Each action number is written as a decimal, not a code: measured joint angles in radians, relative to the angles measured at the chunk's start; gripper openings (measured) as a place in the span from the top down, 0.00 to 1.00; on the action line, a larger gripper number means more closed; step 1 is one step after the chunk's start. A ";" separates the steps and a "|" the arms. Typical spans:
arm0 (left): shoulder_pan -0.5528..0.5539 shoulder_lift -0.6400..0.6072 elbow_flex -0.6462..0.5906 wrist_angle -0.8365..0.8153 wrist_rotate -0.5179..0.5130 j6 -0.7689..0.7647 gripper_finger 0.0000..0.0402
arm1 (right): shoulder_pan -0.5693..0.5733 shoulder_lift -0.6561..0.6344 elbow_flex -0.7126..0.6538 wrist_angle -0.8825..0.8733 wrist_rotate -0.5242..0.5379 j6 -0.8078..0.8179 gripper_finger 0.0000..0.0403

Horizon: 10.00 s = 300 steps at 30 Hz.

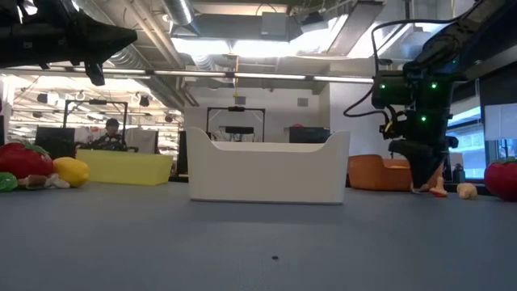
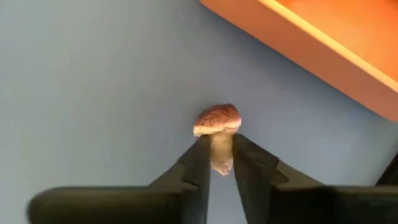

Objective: Sort produce into baskets
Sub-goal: Put the brown mushroom into the white bin, then put the red mushroom into the white bin

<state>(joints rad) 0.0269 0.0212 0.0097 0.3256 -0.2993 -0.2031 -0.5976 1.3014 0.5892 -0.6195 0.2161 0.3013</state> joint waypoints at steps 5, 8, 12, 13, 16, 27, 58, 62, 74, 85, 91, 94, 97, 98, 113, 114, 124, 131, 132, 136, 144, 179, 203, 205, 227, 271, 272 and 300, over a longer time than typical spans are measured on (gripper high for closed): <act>0.000 0.000 0.000 0.000 0.000 0.001 0.97 | 0.000 0.000 0.000 0.002 0.001 -0.022 0.94; 0.000 0.000 0.000 0.000 0.000 0.001 0.97 | 0.002 0.000 0.000 0.006 0.000 -0.038 0.98; 0.000 0.000 0.000 0.000 0.000 0.001 0.97 | 0.002 -0.001 0.000 0.006 0.000 -0.058 0.99; 0.000 0.000 0.000 0.000 0.000 0.001 0.97 | 0.002 -0.003 0.000 0.006 -0.001 -0.067 0.99; 0.000 0.000 0.000 0.000 0.000 0.001 0.97 | 0.002 -0.018 0.000 0.009 -0.046 -0.071 0.98; 0.000 0.000 0.000 0.000 0.000 0.014 0.97 | 0.056 -0.212 0.000 0.083 -0.249 -0.068 0.98; 0.000 0.000 0.000 0.000 0.000 0.021 0.97 | 0.525 -0.041 0.002 0.851 -0.409 -0.048 0.98; 0.000 0.000 0.000 0.000 0.000 0.022 0.97 | 0.525 0.019 0.002 0.856 -0.361 -0.048 0.98; 0.000 0.000 0.000 0.000 0.000 0.027 0.97 | 0.525 0.084 0.002 0.857 -0.277 -0.045 0.98; 0.000 0.000 0.000 0.000 0.000 0.028 0.97 | 0.525 0.083 0.002 0.855 -0.276 -0.053 0.73; 0.000 0.000 0.000 0.000 0.000 0.028 0.97 | 0.525 0.024 0.087 0.632 -0.306 -0.104 0.62; 0.000 0.000 0.000 0.000 0.000 0.028 0.97 | 0.525 -0.022 0.138 0.449 -0.306 -0.118 0.61; 0.000 0.000 0.000 0.000 0.000 0.027 0.97 | 0.525 -0.074 0.172 0.284 -0.289 -0.118 0.61; 0.000 0.000 0.000 0.000 0.000 0.027 0.97 | 0.525 -0.091 0.176 0.236 -0.283 -0.118 0.61; 0.000 0.000 0.000 0.000 0.000 0.027 0.97 | 0.525 -0.244 0.153 -0.316 -0.050 0.082 0.61; 0.000 0.000 0.000 0.000 0.000 0.027 0.97 | 0.525 -0.244 0.143 -0.322 -0.034 0.099 0.61; 0.000 0.000 0.000 0.000 0.000 0.027 0.97 | 0.499 -0.243 0.023 -0.297 0.026 0.260 0.61; 0.000 0.000 0.000 0.000 -0.001 0.028 0.97 | 0.368 -0.232 -0.023 -0.227 -0.008 0.290 0.61; 0.000 0.000 0.000 0.000 -0.001 0.028 0.97 | 0.349 -0.228 -0.030 -0.211 -0.027 0.289 0.61; 0.000 0.000 0.000 0.000 0.000 0.026 0.97 | 0.286 -0.208 -0.056 -0.171 -0.076 0.263 0.61; 0.000 0.000 0.000 0.000 -0.001 0.026 0.97 | 0.256 -0.158 -0.071 -0.139 -0.107 0.244 0.64; 0.000 0.000 0.000 0.008 -0.001 0.002 0.97 | 0.273 -0.060 0.118 -0.012 -0.174 0.054 0.99; 0.000 0.000 0.000 -0.001 -0.002 0.004 0.97 | 0.393 -0.060 0.179 -0.178 0.007 0.085 0.68; 0.000 0.000 0.000 -0.001 -0.002 0.004 0.97 | 0.393 -0.060 0.160 -0.160 0.008 0.086 0.61; 0.001 0.003 0.000 -0.011 -0.002 0.008 0.97 | 0.283 -0.001 0.047 0.002 -0.077 0.109 0.66; 0.001 0.003 0.000 0.000 -0.001 0.013 0.97 | 0.565 0.112 0.180 0.617 -0.253 0.010 0.94; 0.001 0.003 0.000 0.000 -0.001 0.016 0.97 | 0.565 0.125 0.180 0.632 -0.254 0.008 0.94; 0.001 0.003 0.000 -0.002 -0.001 0.022 0.97 | 0.565 -0.064 0.294 -0.043 -0.195 0.003 0.46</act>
<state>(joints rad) 0.0280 0.0242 0.0097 0.3241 -0.3004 -0.1814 -0.0327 1.2370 0.8837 -0.6627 0.0207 0.3046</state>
